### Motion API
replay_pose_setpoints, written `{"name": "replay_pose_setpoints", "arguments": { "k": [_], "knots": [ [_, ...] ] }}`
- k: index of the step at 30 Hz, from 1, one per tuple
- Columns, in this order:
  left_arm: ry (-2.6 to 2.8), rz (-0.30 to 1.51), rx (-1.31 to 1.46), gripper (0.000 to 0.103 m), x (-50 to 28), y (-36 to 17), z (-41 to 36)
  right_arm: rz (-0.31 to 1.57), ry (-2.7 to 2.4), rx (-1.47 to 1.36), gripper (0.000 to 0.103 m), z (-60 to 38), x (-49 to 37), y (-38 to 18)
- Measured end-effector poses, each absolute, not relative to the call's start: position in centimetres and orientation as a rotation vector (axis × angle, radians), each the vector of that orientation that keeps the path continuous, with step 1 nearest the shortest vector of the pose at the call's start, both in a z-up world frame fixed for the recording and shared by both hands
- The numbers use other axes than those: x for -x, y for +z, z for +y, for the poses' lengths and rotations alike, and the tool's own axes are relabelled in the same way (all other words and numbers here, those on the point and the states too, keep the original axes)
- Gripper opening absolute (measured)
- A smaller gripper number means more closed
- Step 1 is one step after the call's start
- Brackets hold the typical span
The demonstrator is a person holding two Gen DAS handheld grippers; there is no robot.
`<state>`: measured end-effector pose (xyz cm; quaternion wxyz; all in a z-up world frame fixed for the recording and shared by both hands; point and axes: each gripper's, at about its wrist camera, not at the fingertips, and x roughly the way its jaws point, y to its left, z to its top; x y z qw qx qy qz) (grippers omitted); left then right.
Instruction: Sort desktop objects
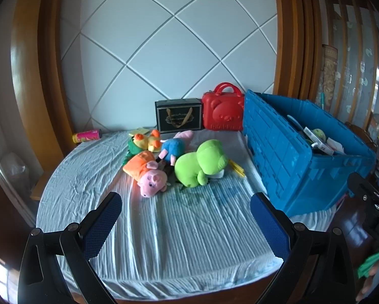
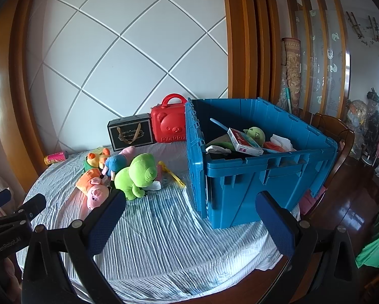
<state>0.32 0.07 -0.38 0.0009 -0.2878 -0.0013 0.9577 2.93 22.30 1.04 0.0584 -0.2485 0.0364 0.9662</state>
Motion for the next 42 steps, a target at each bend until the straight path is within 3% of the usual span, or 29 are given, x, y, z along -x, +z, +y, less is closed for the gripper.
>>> {"name": "replay_pose_setpoints", "arguments": {
  "k": [30, 42],
  "knots": [
    [3.001, -0.007, 0.914, 0.103, -0.5, -0.5, 0.8, 0.109, 2.932, 0.759, 0.103, 23.2, -3.4, 0.5],
    [3.116, -0.070, 1.061, 0.103, 1.7, -4.1, -2.7, 0.114, 3.032, 0.820, 0.103, 23.1, -1.0, -1.5]
  ]
}}
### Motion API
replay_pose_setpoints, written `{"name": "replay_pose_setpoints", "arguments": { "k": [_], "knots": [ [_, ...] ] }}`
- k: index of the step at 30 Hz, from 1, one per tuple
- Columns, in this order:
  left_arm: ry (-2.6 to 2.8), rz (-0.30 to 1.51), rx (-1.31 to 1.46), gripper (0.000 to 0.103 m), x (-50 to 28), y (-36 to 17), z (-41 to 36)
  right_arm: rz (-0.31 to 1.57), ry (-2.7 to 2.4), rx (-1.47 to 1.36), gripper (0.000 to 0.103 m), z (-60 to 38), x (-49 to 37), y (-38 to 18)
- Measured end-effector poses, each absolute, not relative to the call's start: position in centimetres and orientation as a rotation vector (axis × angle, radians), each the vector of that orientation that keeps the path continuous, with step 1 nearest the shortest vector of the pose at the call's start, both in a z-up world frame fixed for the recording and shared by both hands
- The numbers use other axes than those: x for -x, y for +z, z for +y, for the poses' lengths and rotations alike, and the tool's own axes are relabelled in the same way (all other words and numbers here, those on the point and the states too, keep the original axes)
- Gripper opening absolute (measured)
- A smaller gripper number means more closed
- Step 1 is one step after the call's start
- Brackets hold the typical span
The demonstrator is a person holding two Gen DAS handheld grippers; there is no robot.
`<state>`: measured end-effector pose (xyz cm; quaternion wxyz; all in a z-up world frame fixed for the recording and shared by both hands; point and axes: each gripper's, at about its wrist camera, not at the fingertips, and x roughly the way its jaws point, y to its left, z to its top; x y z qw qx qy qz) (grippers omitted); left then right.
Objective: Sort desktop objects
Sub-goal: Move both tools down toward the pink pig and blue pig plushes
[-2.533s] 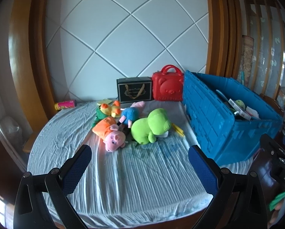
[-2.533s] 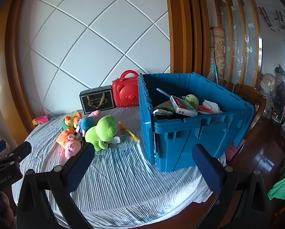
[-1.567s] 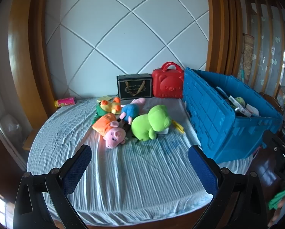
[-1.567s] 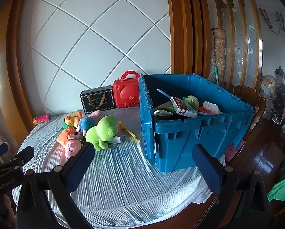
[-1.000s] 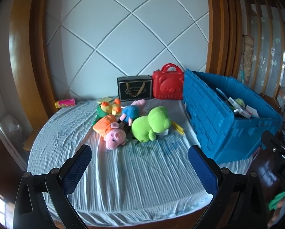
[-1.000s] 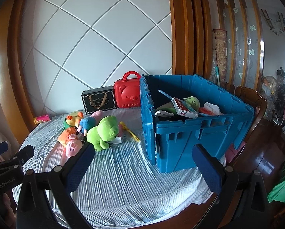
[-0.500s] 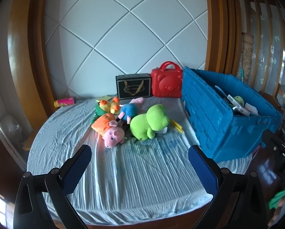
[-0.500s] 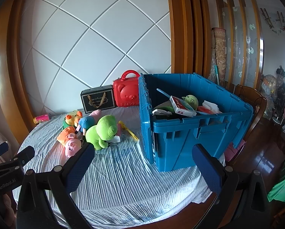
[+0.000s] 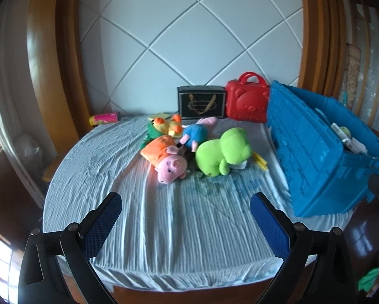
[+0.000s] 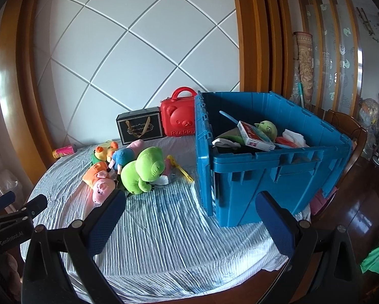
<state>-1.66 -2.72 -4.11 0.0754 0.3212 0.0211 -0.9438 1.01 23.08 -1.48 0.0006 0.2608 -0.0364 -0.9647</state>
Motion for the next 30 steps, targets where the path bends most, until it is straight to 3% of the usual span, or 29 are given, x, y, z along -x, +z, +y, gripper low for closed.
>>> {"name": "replay_pose_setpoints", "arguments": {
  "k": [6, 10, 16, 22, 30],
  "knots": [
    [-2.614, 0.121, -1.103, 0.103, 5.3, -9.4, -9.2, -0.172, -2.849, -0.893, 0.103, 19.1, 4.6, -6.4],
    [-2.554, 0.180, -1.175, 0.103, 9.4, -12.7, -12.9, -0.085, -2.740, -0.987, 0.103, 14.2, 9.3, -9.4],
    [-2.542, 0.127, -1.292, 0.103, 18.7, -17.0, -16.7, 0.001, -2.653, -1.113, 0.103, 6.6, 17.8, -13.6],
    [-2.598, 0.092, -1.450, 0.101, 27.1, -20.3, -16.4, -0.023, -2.714, -1.230, 0.103, 4.7, 24.9, -16.3],
    [-2.572, 0.086, -1.521, 0.099, 32.4, -23.2, -16.2, -0.046, -2.686, -1.365, 0.103, 5.2, 30.2, -18.5]
  ]
}}
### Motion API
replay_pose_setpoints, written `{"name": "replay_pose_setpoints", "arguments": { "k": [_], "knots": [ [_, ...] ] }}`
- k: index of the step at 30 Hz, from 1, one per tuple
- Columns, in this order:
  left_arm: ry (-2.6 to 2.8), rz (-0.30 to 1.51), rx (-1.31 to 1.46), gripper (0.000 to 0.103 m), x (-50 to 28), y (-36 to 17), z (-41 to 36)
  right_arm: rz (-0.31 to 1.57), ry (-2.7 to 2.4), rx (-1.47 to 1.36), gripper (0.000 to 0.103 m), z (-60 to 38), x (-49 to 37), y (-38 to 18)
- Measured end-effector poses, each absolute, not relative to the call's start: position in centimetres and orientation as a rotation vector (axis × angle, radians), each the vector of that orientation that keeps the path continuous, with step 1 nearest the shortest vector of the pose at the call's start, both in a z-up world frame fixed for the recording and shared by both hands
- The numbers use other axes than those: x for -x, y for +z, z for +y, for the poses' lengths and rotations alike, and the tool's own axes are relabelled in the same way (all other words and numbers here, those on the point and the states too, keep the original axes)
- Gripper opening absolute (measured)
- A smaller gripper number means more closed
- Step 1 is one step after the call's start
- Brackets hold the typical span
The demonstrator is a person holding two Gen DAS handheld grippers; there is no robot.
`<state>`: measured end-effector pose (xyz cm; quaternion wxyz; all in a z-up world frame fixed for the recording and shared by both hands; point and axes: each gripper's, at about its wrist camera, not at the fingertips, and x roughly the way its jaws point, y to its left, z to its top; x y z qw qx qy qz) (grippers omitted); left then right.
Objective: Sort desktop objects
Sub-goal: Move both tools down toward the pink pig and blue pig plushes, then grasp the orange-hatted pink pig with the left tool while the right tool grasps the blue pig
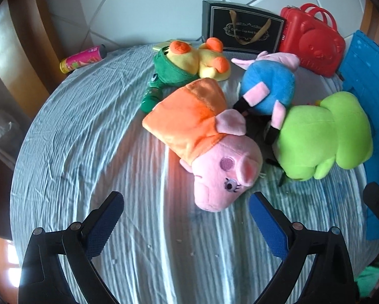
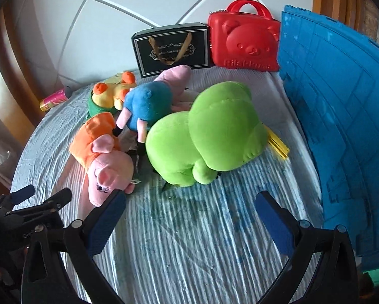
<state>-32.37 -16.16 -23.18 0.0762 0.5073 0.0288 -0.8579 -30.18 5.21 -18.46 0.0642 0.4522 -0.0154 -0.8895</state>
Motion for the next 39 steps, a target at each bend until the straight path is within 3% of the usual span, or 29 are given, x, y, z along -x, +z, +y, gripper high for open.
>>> {"name": "replay_pose_setpoints", "arguments": {
  "k": [6, 10, 13, 21, 24, 26, 28, 33, 37, 39],
  "knots": [
    [-2.458, 0.126, -1.570, 0.076, 33.6, -26.1, -18.1, 0.031, -2.506, -1.343, 0.102, 0.5, 35.4, -20.8],
    [-2.420, 0.228, -1.645, 0.065, 33.5, -28.5, -17.8, 0.102, -2.366, -1.349, 0.079, -2.4, 38.9, -22.9],
    [-2.408, 0.232, -1.680, 0.063, 34.1, -30.0, -16.6, 0.144, -2.303, -1.371, 0.067, -3.7, 41.1, -24.4],
    [-2.268, 0.136, -1.566, 0.062, 35.4, -30.4, -18.2, 0.157, -2.154, -1.423, 0.067, -5.3, 43.4, -27.8],
    [-2.263, 0.219, -1.546, 0.062, 35.7, -28.6, -20.3, 0.123, -2.116, -1.439, 0.067, -5.2, 43.4, -27.9],
    [-2.292, 0.309, -1.532, 0.065, 36.1, -27.0, -20.9, 0.131, -2.148, -1.409, 0.067, -4.7, 42.9, -26.7],
    [-2.334, 0.314, -1.531, 0.077, 36.8, -25.7, -19.8, 0.100, -2.194, -1.381, 0.067, -3.4, 42.9, -25.1],
    [-2.370, 0.295, -1.622, 0.082, 40.0, -24.9, -15.9, 0.023, -2.337, -1.365, 0.068, 0.0, 44.7, -21.3],
    [-2.266, 0.292, -1.730, 0.082, 42.4, -26.5, -14.8, -0.029, -2.407, -1.415, 0.091, 1.6, 47.0, -20.0],
    [-2.251, 0.302, -1.744, 0.082, 43.2, -27.0, -14.8, -0.055, -2.410, -1.444, 0.092, 1.9, 48.1, -19.9]
  ]
}}
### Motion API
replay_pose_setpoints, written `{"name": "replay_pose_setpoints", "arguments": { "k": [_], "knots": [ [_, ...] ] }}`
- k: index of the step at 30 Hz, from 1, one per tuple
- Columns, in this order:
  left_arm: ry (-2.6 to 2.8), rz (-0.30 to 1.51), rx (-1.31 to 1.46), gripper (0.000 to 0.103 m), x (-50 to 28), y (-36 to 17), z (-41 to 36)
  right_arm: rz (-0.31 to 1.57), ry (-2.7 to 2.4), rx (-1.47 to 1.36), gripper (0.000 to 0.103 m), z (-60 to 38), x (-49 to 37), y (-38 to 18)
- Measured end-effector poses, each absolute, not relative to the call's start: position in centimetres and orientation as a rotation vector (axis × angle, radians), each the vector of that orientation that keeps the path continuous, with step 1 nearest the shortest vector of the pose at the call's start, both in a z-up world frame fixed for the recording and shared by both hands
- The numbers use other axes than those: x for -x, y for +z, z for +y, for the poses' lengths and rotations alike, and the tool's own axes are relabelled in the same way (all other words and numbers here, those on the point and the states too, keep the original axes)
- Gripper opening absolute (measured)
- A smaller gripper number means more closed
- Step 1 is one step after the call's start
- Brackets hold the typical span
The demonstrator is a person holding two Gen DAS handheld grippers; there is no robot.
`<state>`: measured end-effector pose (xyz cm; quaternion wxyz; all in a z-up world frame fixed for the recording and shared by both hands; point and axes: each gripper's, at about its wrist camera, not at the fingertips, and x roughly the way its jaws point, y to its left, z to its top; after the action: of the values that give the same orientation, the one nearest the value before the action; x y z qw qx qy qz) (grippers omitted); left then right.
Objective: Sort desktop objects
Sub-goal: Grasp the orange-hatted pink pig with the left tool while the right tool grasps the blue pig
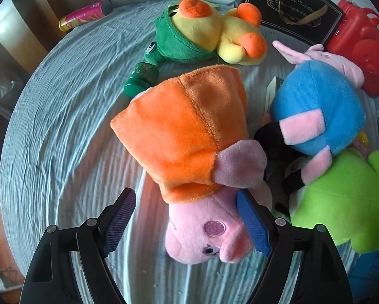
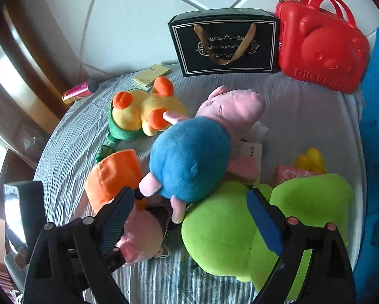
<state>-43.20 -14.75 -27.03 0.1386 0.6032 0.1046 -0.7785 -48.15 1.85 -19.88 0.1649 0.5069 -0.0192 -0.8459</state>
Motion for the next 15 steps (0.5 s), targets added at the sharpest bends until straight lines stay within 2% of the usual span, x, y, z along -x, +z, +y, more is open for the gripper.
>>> {"name": "replay_pose_setpoints", "arguments": {
  "k": [6, 8, 10, 15],
  "knots": [
    [-2.218, 0.345, -1.780, 0.093, 45.4, -28.4, -15.2, -0.084, -2.392, -1.557, 0.092, 1.1, 51.5, -21.5],
    [-2.216, 0.347, -1.793, 0.093, 46.3, -28.9, -15.3, -0.091, -2.377, -1.595, 0.094, 0.6, 52.6, -22.5],
    [-2.221, 0.333, -1.796, 0.093, 47.1, -29.4, -15.3, -0.096, -2.361, -1.630, 0.101, 0.1, 53.6, -23.5],
    [-2.299, 0.265, -1.703, 0.077, 47.8, -28.8, -15.3, -0.118, -2.293, -1.676, 0.103, -1.1, 55.1, -26.5]
  ]
}}
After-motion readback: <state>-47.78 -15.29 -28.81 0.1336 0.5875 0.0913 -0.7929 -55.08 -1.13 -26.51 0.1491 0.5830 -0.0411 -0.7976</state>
